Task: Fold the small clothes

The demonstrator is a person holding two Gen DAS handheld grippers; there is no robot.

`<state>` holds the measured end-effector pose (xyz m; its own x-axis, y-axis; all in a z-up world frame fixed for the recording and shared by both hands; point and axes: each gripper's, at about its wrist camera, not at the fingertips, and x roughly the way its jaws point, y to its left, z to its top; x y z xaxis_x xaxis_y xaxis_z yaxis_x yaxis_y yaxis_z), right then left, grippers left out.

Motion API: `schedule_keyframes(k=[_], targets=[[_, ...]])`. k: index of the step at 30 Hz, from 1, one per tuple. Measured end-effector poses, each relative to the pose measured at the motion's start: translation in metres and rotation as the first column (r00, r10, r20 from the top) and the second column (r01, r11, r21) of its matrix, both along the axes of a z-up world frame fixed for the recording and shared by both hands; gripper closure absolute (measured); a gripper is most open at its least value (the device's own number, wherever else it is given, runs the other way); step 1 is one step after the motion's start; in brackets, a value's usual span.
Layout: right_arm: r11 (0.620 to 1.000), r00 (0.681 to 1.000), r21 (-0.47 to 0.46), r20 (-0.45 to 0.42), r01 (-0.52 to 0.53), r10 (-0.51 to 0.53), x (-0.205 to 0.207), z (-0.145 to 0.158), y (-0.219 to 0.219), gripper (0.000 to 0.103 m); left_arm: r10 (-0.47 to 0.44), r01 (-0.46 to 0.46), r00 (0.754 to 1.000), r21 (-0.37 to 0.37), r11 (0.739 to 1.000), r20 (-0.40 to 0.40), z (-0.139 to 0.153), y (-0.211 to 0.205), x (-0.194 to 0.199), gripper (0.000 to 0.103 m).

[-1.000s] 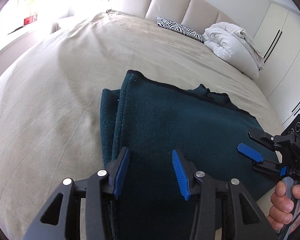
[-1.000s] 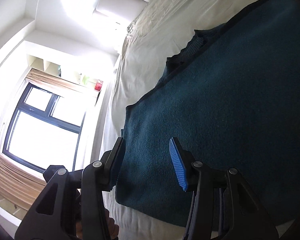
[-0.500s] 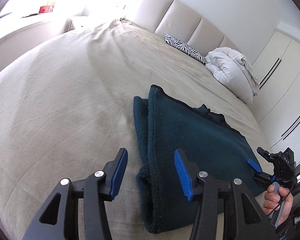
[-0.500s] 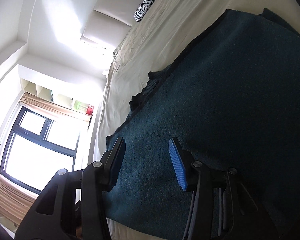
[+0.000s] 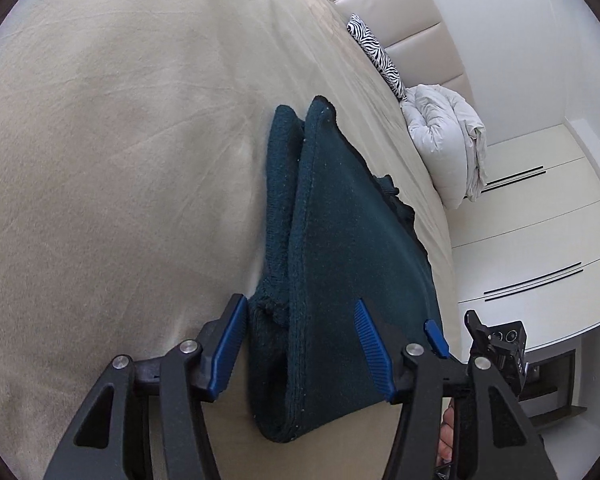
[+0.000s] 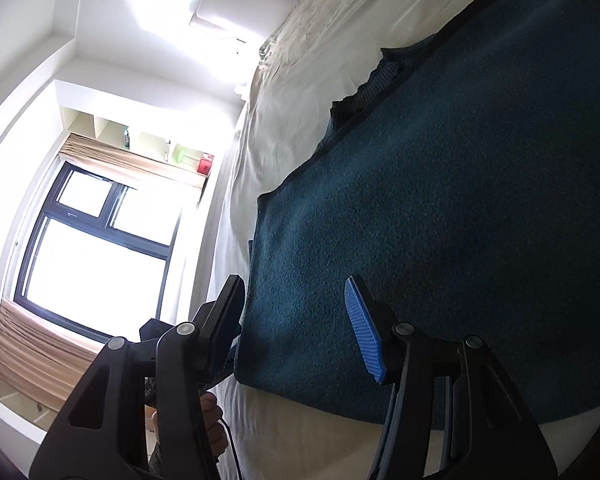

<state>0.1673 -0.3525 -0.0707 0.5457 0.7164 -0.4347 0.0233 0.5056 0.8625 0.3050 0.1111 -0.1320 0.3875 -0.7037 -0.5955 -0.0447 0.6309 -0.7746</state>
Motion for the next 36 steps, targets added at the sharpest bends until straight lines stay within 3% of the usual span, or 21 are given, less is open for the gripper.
schedule_keyframes(k=[3, 7, 11, 13, 19, 23, 26, 36], targets=[[1.0, 1.0, 0.009, -0.002, -0.019, 0.019, 0.005, 0.002, 0.014, 0.051, -0.003, 0.0, 0.999, -0.061, 0.998, -0.038, -0.005, 0.008, 0.012, 0.046], [0.999, 0.999, 0.001, -0.007, -0.044, 0.044, 0.008, 0.005, 0.028, 0.051, -0.028, 0.026, 0.999, -0.058, 0.998, -0.047, -0.012, 0.005, 0.029, 0.059], [0.998, 0.998, 0.011, -0.011, -0.054, 0.054, 0.009, 0.007, 0.034, 0.051, -0.076, 0.076, 0.997, -0.01, 0.997, -0.018, -0.008, -0.003, 0.028, 0.064], [0.998, 0.998, 0.011, -0.016, -0.061, 0.061, 0.011, 0.008, 0.036, 0.051, -0.087, 0.087, 0.996, -0.024, 0.996, -0.025, -0.011, -0.002, 0.025, 0.07], [0.99, 0.99, -0.015, -0.032, -0.139, 0.139, 0.03, 0.011, 0.065, 0.051, -0.11, 0.109, 0.993, -0.025, 0.994, -0.041, -0.012, 0.002, 0.025, 0.072], [0.982, 0.981, -0.032, -0.066, -0.187, 0.184, 0.046, 0.006, 0.087, 0.051, -0.084, 0.083, 0.996, -0.035, 0.996, -0.036, -0.014, 0.009, 0.025, 0.074], [0.972, 0.969, -0.052, -0.102, -0.229, 0.223, 0.059, -0.001, 0.104, 0.051, -0.063, 0.062, 0.998, -0.042, 0.997, -0.027, -0.017, 0.012, 0.025, 0.083], [0.965, 0.962, -0.102, -0.15, -0.243, 0.227, 0.078, -0.024, 0.12, 0.056, -0.019, 0.019, 0.999, -0.014, 1.0, 0.03, -0.006, 0.009, 0.021, 0.089]])
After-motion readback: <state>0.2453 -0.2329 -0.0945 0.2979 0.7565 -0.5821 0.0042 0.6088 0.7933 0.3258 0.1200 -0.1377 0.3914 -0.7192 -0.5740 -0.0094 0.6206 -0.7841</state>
